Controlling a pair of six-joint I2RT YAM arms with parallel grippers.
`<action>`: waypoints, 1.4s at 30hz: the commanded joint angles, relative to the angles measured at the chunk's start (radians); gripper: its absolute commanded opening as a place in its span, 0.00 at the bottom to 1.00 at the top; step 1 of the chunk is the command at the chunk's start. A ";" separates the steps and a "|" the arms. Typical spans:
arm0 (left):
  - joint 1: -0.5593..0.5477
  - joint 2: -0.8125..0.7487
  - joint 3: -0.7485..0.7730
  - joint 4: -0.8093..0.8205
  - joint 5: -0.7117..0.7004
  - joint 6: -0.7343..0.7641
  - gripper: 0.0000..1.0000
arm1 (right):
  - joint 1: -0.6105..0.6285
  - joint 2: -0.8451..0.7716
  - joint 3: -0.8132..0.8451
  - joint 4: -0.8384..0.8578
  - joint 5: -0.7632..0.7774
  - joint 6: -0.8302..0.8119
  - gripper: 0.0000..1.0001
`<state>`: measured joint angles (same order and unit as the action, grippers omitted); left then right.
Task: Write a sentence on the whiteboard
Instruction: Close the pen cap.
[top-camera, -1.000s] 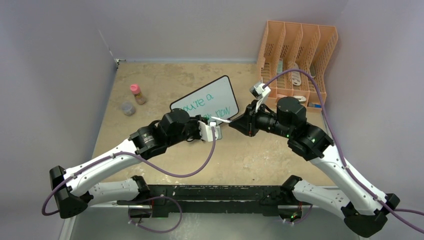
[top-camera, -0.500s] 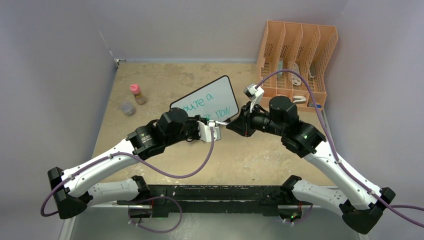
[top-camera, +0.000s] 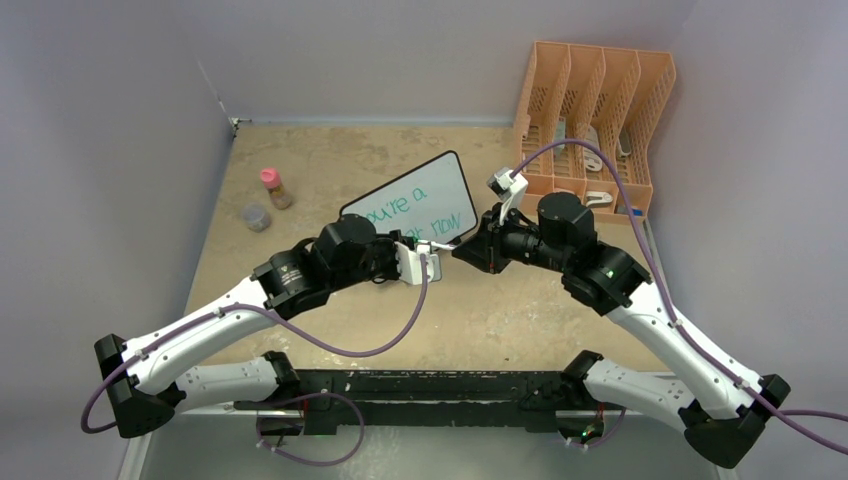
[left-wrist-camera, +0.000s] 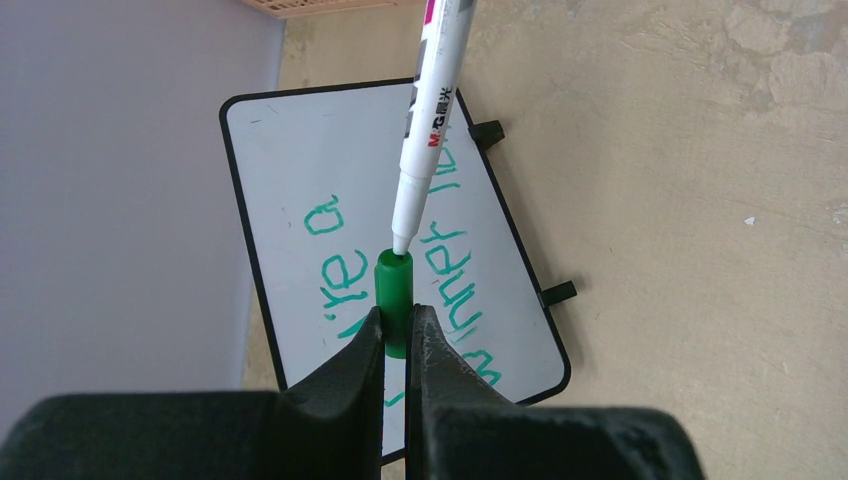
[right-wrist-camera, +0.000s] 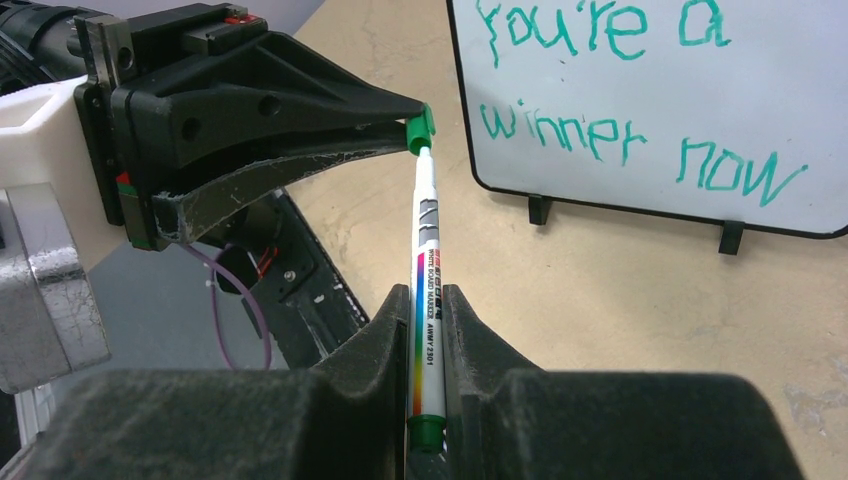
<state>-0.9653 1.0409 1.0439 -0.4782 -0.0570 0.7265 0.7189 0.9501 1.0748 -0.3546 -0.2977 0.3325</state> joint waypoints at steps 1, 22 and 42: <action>-0.001 -0.005 0.053 0.016 0.027 0.004 0.00 | -0.002 0.001 -0.004 0.044 0.000 0.006 0.00; -0.009 0.062 0.181 -0.105 0.101 0.069 0.00 | -0.002 0.039 -0.023 0.069 -0.043 0.007 0.00; -0.089 0.185 0.383 -0.299 -0.028 0.231 0.00 | -0.002 0.008 -0.335 0.678 -0.048 0.138 0.00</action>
<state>-1.0130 1.2301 1.3373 -0.8513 -0.1223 0.9062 0.7189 0.9394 0.8032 0.0822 -0.3584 0.4213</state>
